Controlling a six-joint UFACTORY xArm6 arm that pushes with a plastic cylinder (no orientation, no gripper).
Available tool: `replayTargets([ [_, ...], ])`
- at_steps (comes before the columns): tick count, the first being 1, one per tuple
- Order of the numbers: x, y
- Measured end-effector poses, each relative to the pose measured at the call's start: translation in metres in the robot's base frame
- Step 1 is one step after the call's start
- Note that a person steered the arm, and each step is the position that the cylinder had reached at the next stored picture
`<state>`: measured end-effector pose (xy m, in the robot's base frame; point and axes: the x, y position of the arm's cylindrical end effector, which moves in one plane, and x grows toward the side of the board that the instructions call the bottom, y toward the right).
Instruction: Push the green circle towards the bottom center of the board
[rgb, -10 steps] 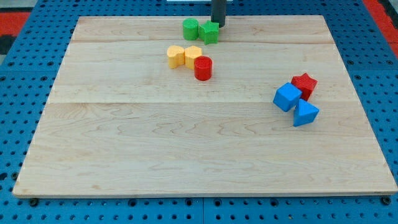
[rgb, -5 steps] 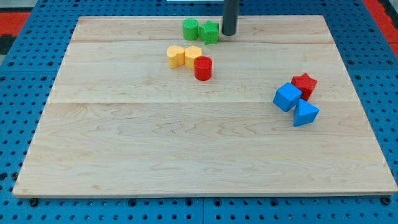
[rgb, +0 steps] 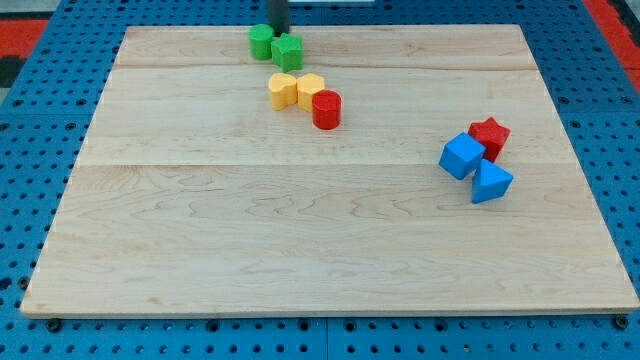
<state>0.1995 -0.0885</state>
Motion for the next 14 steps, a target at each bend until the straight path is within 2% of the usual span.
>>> replayTargets([
  [1, 0.031, -0.015],
  [3, 0.052, -0.036],
  [6, 0.135, -0.046],
  [7, 0.189, -0.046],
  [8, 0.205, -0.060],
  [9, 0.158, -0.057],
  [10, 0.144, -0.090],
  [11, 0.163, -0.131],
  [13, 0.230, -0.026],
  [14, 0.248, -0.022],
])
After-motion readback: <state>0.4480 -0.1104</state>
